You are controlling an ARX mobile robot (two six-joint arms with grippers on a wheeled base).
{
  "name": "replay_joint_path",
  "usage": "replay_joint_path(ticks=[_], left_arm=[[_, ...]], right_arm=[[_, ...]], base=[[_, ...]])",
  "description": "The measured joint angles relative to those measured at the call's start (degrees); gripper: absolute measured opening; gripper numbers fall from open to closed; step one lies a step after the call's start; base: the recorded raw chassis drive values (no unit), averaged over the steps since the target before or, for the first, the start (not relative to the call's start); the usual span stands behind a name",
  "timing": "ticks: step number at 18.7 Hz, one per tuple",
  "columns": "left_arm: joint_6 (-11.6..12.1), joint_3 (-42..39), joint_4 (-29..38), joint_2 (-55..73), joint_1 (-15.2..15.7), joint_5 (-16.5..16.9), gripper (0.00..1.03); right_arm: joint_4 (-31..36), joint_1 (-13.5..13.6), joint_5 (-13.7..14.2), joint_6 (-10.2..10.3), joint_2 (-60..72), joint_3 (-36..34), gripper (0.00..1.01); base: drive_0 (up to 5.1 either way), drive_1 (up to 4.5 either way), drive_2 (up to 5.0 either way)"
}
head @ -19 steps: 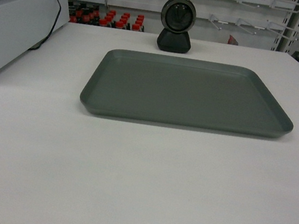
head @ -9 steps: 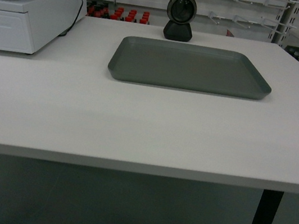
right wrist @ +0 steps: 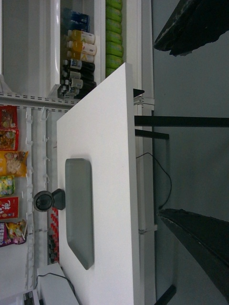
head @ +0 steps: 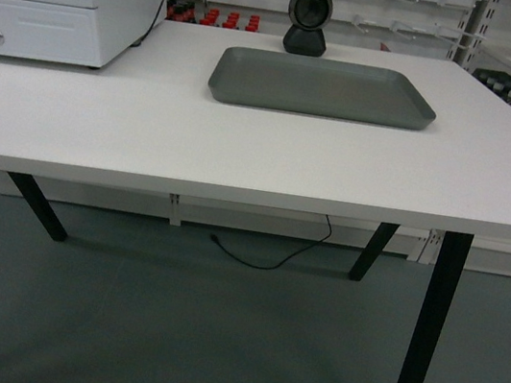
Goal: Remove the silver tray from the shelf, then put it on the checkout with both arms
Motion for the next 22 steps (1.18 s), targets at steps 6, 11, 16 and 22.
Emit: replay_joint_path(ticks=[6, 11, 16, 22], left_arm=[[0.0, 0.0, -0.3, 0.0, 0.0, 0.0, 0.98], [0.0, 0.0, -0.2, 0.0, 0.0, 0.0, 0.98], [0.2, 0.0, -0.3, 0.0, 0.0, 0.0, 0.98], [0.2, 0.0, -0.3, 0.0, 0.0, 0.0, 0.98]], right_arm=[[-0.3, 0.0, 0.0, 0.0, 0.0, 0.0, 0.98], [-0.1, 0.0, 0.0, 0.0, 0.0, 0.0, 0.98], [-0.3, 0.0, 0.0, 0.0, 0.0, 0.0, 0.98], [-0.3, 0.0, 0.0, -0.1, 0.0, 0.0, 0.98]], base=[[0.0, 0.0, 0.0], [0.0, 0.0, 0.0], [0.0, 0.0, 0.0], [0.0, 0.0, 0.0]])
